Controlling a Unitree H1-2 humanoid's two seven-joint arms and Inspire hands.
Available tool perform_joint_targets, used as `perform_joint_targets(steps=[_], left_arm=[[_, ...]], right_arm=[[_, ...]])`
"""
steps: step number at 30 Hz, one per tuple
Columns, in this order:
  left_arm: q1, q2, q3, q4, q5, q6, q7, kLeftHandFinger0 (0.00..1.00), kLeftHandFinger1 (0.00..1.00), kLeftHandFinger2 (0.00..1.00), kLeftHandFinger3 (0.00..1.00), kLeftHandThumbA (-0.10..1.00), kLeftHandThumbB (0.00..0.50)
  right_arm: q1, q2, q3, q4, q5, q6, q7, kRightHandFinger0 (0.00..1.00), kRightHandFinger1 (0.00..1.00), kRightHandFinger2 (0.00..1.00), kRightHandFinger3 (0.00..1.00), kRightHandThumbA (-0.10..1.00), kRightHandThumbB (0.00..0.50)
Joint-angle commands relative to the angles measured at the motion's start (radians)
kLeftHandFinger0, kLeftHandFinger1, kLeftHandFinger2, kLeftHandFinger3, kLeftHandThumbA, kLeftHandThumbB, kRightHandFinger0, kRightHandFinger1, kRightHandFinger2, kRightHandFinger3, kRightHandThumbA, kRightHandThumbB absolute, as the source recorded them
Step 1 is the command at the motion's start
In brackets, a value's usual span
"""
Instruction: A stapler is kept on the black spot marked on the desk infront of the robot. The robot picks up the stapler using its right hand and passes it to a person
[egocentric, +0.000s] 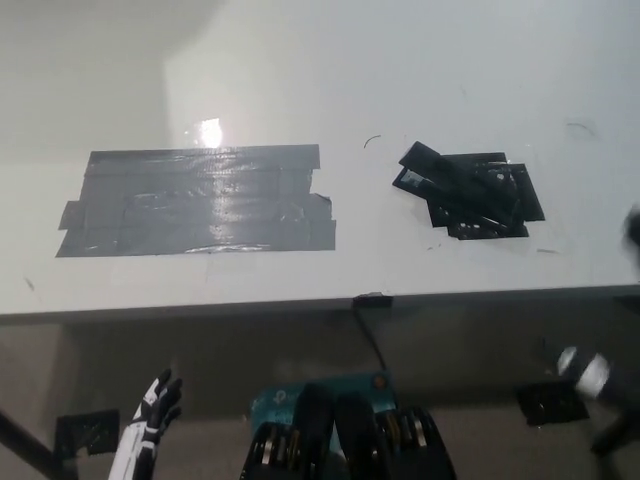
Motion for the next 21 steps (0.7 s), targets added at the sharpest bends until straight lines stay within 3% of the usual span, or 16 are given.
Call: perform_joint_targets(steps=[1, 3, 5, 7, 8, 9, 10, 13, 20, 21], left_arm=[[0.038, -0.004, -0.008, -0.008, 0.031, -0.101, 0.019, 1.0, 1.0, 1.0, 1.0, 1.0, 0.5], [0.04, -0.005, -0.007, -0.009, 0.029, -0.099, 0.016, 1.0, 1.0, 1.0, 1.0, 1.0, 0.5], [0.045, -0.006, -0.007, -0.013, 0.019, -0.091, 0.01, 1.0, 1.0, 1.0, 1.0, 1.0, 0.5], [0.049, -0.006, -0.008, -0.014, 0.018, -0.095, 0.007, 1.0, 1.0, 1.0, 1.0, 1.0, 0.5], [0.052, -0.005, -0.008, -0.01, 0.017, -0.105, 0.005, 1.0, 1.0, 1.0, 1.0, 1.0, 0.5], [0.054, -0.005, -0.009, -0.011, 0.017, -0.104, 0.005, 1.0, 1.0, 1.0, 1.0, 1.0, 0.5], [0.054, -0.004, -0.009, -0.012, 0.024, -0.105, 0.008, 1.0, 1.0, 1.0, 1.0, 1.0, 0.5], [0.059, -0.002, -0.011, -0.013, 0.029, -0.101, 0.006, 1.0, 1.0, 1.0, 1.0, 1.0, 0.5], [0.073, -0.004, -0.015, -0.026, 0.024, -0.078, -0.002, 1.0, 1.0, 1.0, 1.0, 1.0, 0.5], [0.074, -0.004, -0.017, -0.026, 0.025, -0.077, -0.003, 1.0, 1.0, 1.0, 1.0, 1.0, 0.5]], right_arm=[[-0.304, -0.119, -0.026, -0.032, -0.004, 0.348, 0.046, 1.0, 1.0, 1.0, 1.0, 1.0, 0.332], [-0.392, -0.132, -0.006, 0.07, 0.005, 0.387, 0.057, 1.0, 1.0, 1.0, 1.0, 1.0, 0.292], [-0.472, -0.136, 0.012, 0.182, 0.005, 0.417, 0.066, 1.0, 1.0, 1.0, 1.0, 1.0, 0.336], [-0.524, -0.154, 0.038, 0.258, -0.03, 0.437, 0.084, 1.0, 1.0, 1.0, 1.0, 1.0, 0.339], [-0.566, -0.167, 0.062, 0.321, -0.056, 0.439, 0.099, 1.0, 1.0, 1.0, 1.0, 1.0, 0.317], [-0.595, -0.176, 0.082, 0.364, -0.081, 0.441, 0.107, 1.0, 1.0, 1.0, 1.0, 1.0, 0.237], [-0.635, -0.181, 0.102, 0.43, -0.095, 0.434, 0.114, 1.0, 1.0, 1.0, 1.0, 1.0, 0.289], [-0.733, -0.176, 0.15, 0.582, -0.115, 0.473, 0.121, 1.0, 1.0, 1.0, 1.0, 1.0, 0.332], [-0.873, -0.15, 0.216, 0.868, -0.093, 0.506, 0.156, 1.0, 1.0, 1.0, 1.0, 1.0, 0.395], [-0.89, -0.144, 0.234, 0.903, -0.102, 0.521, 0.159, 1.0, 1.0, 1.0, 1.0, 1.0, 0.383]])
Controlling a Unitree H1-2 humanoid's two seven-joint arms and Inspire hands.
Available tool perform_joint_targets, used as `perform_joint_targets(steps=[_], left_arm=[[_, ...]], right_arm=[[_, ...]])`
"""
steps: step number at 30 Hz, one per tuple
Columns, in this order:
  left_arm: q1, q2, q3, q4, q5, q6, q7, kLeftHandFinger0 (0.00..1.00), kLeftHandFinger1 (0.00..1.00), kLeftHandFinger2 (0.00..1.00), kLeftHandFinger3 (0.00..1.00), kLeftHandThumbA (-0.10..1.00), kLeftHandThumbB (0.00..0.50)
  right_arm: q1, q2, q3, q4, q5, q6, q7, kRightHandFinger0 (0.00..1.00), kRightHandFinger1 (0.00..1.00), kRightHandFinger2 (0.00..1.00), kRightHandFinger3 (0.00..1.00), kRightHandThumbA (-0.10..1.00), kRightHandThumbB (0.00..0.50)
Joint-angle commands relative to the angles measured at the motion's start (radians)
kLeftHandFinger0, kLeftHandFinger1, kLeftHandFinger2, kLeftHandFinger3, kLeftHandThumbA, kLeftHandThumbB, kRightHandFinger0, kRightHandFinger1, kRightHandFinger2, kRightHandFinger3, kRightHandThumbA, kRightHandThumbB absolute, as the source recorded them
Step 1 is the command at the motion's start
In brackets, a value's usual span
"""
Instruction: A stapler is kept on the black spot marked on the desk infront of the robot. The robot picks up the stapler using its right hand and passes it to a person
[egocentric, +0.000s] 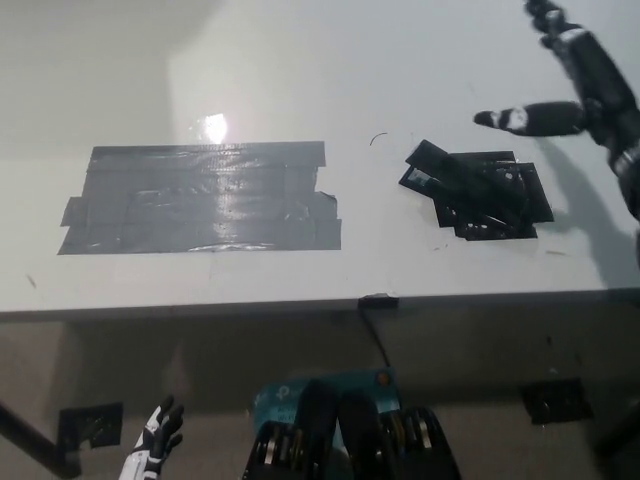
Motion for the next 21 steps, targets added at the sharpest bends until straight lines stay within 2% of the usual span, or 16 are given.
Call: perform_joint_targets(steps=[1, 2, 5, 9, 12, 14, 17, 21], left_arm=[[0.02, 0.003, -0.01, -0.025, 0.006, -0.042, -0.003, 1.0, 1.0, 1.0, 1.0, 1.0, 0.5], [0.02, 0.004, -0.011, -0.023, 0.002, -0.043, -0.006, 1.0, 1.0, 1.0, 1.0, 1.0, 0.5], [0.022, 0.004, -0.012, -0.023, 0.007, -0.041, -0.003, 1.0, 1.0, 1.0, 1.0, 1.0, 0.5], [0.026, 0.005, -0.012, -0.025, 0.008, -0.044, -0.001, 1.0, 1.0, 1.0, 1.0, 1.0, 0.5], [0.025, 0.006, -0.012, -0.019, 0.002, -0.044, -0.005, 1.0, 1.0, 1.0, 1.0, 1.0, 0.5], [0.027, 0.007, -0.014, -0.018, 0.0, -0.043, -0.007, 1.0, 1.0, 1.0, 1.0, 1.0, 0.5], [0.029, 0.009, -0.016, -0.024, 0.007, -0.033, -0.007, 1.0, 1.0, 1.0, 1.0, 1.0, 0.5], [0.03, 0.009, -0.016, -0.024, 0.01, -0.036, -0.004, 1.0, 1.0, 1.0, 1.0, 1.0, 0.5]], right_arm=[[-0.111, 0.0, 0.052, 0.126, -0.041, 0.095, 0.055, 1.0, 1.0, 1.0, 1.0, 1.0, 0.365], [-0.12, 0.004, 0.061, 0.159, -0.04, 0.079, 0.061, 1.0, 1.0, 1.0, 1.0, 1.0, 0.35], [-0.146, 0.02, 0.078, 0.236, -0.033, 0.087, 0.077, 1.0, 1.0, 1.0, 1.0, 1.0, 0.357], [-0.161, 0.023, 0.138, 0.308, -0.077, 0.048, 0.089, 1.0, 1.0, 1.0, 1.0, 1.0, 0.419], [-0.173, 0.03, 0.159, 0.369, -0.076, 0.019, 0.101, 1.0, 1.0, 1.0, 1.0, 1.0, 0.431], [-0.173, 0.032, 0.165, 0.39, -0.076, 0.005, 0.108, 1.0, 1.0, 1.0, 1.0, 1.0, 0.428], [-0.165, 0.032, 0.171, 0.391, -0.077, 0.003, 0.12, 1.0, 1.0, 1.0, 1.0, 1.0, 0.382], [-0.155, 0.036, 0.164, 0.408, -0.066, -0.009, 0.128, 1.0, 1.0, 1.0, 1.0, 1.0, 0.394]])
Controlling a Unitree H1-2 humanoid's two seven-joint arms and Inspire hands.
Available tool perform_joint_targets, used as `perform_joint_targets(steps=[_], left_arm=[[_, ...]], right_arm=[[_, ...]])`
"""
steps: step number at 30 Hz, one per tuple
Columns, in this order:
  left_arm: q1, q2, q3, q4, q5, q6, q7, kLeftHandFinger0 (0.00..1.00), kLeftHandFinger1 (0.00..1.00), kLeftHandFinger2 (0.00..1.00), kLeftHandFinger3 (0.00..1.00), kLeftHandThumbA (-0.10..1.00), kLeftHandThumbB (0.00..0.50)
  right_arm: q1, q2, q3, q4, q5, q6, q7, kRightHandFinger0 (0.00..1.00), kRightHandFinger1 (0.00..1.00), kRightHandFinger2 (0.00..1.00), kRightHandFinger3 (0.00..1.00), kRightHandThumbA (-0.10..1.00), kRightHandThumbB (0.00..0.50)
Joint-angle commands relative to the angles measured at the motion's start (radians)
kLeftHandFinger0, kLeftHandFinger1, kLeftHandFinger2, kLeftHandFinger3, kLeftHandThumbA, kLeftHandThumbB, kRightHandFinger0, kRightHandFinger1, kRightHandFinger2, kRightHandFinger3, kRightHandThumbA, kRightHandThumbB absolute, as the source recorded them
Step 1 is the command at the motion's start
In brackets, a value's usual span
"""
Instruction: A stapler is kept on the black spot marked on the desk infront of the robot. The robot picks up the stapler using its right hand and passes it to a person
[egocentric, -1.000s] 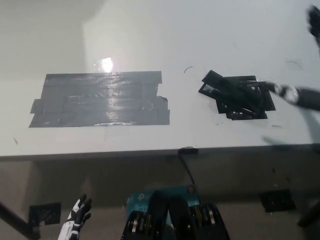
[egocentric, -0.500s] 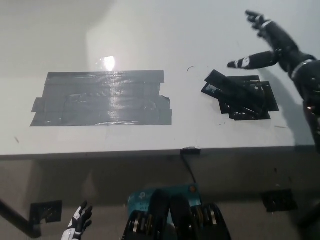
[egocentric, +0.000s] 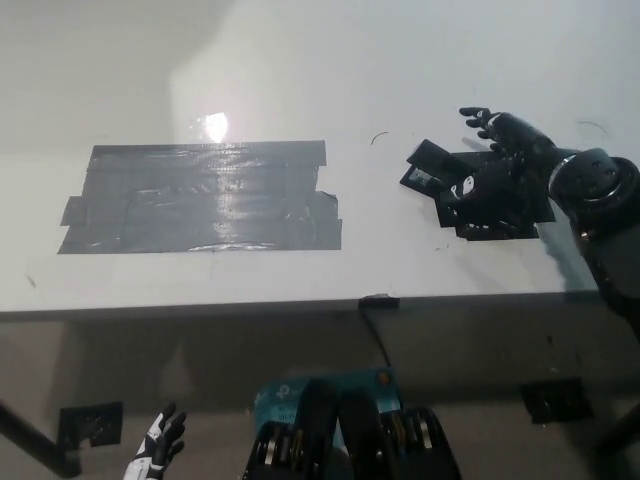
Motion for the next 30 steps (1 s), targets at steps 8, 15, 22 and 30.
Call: perform_joint_targets(steps=[8, 15, 22, 30], left_arm=[[0.02, 0.007, -0.01, -0.027, 0.003, -0.036, -0.007, 1.0, 1.0, 1.0, 1.0, 1.0, 0.5], [0.02, 0.008, -0.01, -0.033, 0.0, -0.028, -0.008, 1.0, 1.0, 1.0, 1.0, 1.0, 0.5], [0.019, 0.01, -0.01, -0.039, 0.007, -0.028, -0.005, 1.0, 1.0, 1.0, 1.0, 1.0, 0.5], [0.015, 0.011, -0.009, -0.045, 0.001, -0.021, -0.009, 1.0, 1.0, 1.0, 1.0, 1.0, 0.5]], right_arm=[[-0.058, -0.009, 0.035, -0.006, -0.062, -0.033, 0.037, 1.0, 1.0, 1.0, 1.0, 1.0, 0.388], [-0.073, -0.009, 0.068, -0.007, -0.104, -0.048, 0.043, 1.0, 1.0, 1.0, 1.0, 1.0, 0.38], [-0.073, 0.006, 0.057, -0.003, -0.099, -0.037, 0.043, 1.0, 1.0, 1.0, 1.0, 1.0, 0.406], [-0.091, -0.009, 0.163, 0.012, -0.202, -0.042, 0.073, 1.0, 1.0, 1.0, 1.0, 1.0, 0.388]])
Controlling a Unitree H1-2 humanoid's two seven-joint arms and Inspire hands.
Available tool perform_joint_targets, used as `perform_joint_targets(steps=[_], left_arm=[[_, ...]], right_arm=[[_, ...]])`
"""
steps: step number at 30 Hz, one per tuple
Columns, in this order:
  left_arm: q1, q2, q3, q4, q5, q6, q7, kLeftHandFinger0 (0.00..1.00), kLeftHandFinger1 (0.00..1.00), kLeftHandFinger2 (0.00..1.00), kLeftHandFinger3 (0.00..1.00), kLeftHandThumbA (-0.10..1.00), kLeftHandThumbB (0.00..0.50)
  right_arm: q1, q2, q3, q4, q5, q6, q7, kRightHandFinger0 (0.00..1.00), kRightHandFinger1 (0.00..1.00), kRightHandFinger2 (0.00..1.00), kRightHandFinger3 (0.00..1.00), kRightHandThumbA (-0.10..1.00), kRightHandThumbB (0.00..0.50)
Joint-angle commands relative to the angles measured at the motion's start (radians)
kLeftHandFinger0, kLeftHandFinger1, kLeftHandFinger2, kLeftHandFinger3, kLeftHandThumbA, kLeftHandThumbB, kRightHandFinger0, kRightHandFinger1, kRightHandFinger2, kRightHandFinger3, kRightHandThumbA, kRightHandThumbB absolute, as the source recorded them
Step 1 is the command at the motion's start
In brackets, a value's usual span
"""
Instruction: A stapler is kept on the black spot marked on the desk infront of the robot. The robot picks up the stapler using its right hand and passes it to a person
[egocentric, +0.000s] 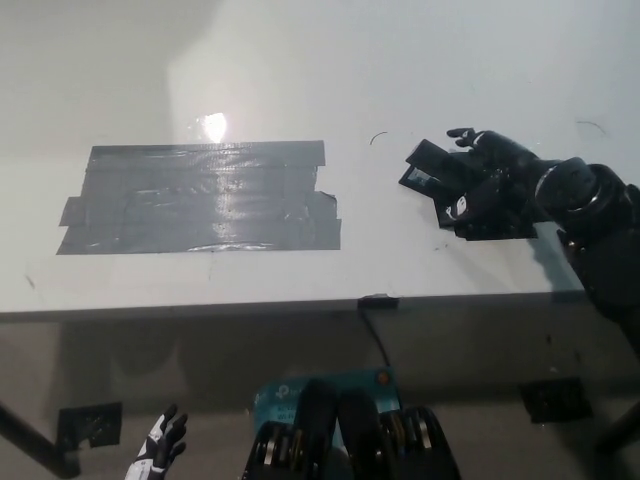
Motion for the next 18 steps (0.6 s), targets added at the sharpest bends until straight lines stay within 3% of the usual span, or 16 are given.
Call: perform_joint_targets(steps=[1, 4, 5, 6, 7, 8, 9, 10, 12, 13, 14, 15, 17, 18], left_arm=[[0.005, 0.011, -0.004, -0.026, 0.001, -0.025, -0.008, 1.0, 1.0, 1.0, 1.0, 1.0, 0.5], [0.001, 0.012, -0.005, -0.026, -0.001, -0.026, -0.01, 1.0, 1.0, 1.0, 1.0, 1.0, 0.5], [0.0, 0.012, -0.005, -0.025, 0.0, -0.029, -0.01, 1.0, 1.0, 1.0, 1.0, 1.0, 0.5], [0.0, 0.013, -0.005, -0.025, 0.002, -0.032, -0.009, 1.0, 1.0, 1.0, 1.0, 1.0, 0.5], [-0.001, 0.014, -0.006, -0.023, 0.002, -0.034, -0.01, 1.0, 1.0, 1.0, 1.0, 1.0, 0.5], [-0.002, 0.013, -0.005, -0.021, -0.007, -0.037, -0.013, 1.0, 1.0, 1.0, 1.0, 1.0, 0.5], [-0.002, 0.013, -0.006, -0.022, -0.009, -0.037, -0.015, 1.0, 1.0, 1.0, 1.0, 1.0, 0.5], [-0.003, 0.011, -0.006, -0.025, -0.012, -0.03, -0.017, 1.0, 1.0, 1.0, 1.0, 1.0, 0.5], [0.0, 0.012, -0.006, -0.03, -0.014, -0.023, -0.017, 1.0, 1.0, 1.0, 1.0, 1.0, 0.5], [0.001, 0.012, -0.005, -0.032, -0.015, -0.023, -0.017, 1.0, 1.0, 1.0, 1.0, 1.0, 0.5], [0.0, 0.013, -0.005, -0.032, -0.016, -0.024, -0.019, 1.0, 1.0, 1.0, 1.0, 1.0, 0.5], [-0.001, 0.015, -0.006, -0.032, -0.01, -0.024, -0.017, 1.0, 1.0, 1.0, 1.0, 1.0, 0.5], [-0.001, 0.016, -0.007, -0.034, -0.007, -0.023, -0.017, 1.0, 1.0, 1.0, 1.0, 1.0, 0.5], [-0.004, 0.016, -0.005, -0.032, -0.015, -0.024, -0.019, 1.0, 1.0, 1.0, 1.0, 1.0, 0.5]], right_arm=[[-0.09, -0.019, 0.105, 0.006, -0.145, -0.043, 0.019, 1.0, 1.0, 1.0, 1.0, 1.0, 0.338], [-0.113, -0.024, 0.224, 0.041, -0.272, -0.047, -0.032, 0.98, 0.99, 1.0, 1.0, 1.0, 0.25], [-0.114, -0.018, 0.231, 0.049, -0.281, -0.033, -0.051, 0.75, 0.75, 0.78, 0.85, 1.0, 0.178], [-0.114, -0.015, 0.235, 0.053, -0.282, -0.028, -0.061, 0.6, 0.62, 0.68, 0.73, 1.0, 0.163], [-0.114, -0.013, 0.239, 0.055, -0.283, -0.019, -0.067, 0.35, 0.35, 0.4, 0.49, 1.0, 0.113], [-0.108, -0.009, 0.244, 0.056, -0.291, -0.015, -0.088, 0.18, 0.2, 0.29, 0.44, 1.0, 0.087], [-0.098, -0.008, 0.255, 0.047, -0.316, -0.013, -0.122, 0.38, 0.52, 0.61, 0.77, 1.0, 0.06], [-0.092, -0.007, 0.262, 0.043, -0.334, -0.008, -0.139, 0.46, 0.57, 0.62, 0.9, 1.0, 0.044], [-0.084, -0.006, 0.267, 0.044, -0.345, -0.011, -0.148, 0.43, 0.53, 0.59, 0.84, 1.0, 0.041], [-0.08, -0.006, 0.263, 0.049, -0.346, -0.019, -0.155, 0.35, 0.41, 0.49, 0.73, 1.0, 0.037], [-0.075, -0.006, 0.255, 0.054, -0.341, -0.025, -0.158, 0.37, 0.47, 0.55, 0.74, 1.0, 0.033], [-0.073, -0.006, 0.249, 0.055, -0.338, -0.026, -0.158, 0.35, 0.43, 0.5, 0.74, 1.0, 0.031], [-0.066, -0.007, 0.233, 0.055, -0.327, -0.031, -0.158, 0.41, 0.51, 0.57, 0.72, 1.0, 0.022], [-0.064, -0.008, 0.217, 0.058, -0.312, -0.04, -0.154, 0.31, 0.41, 0.48, 0.66, 1.0, 0.022]])
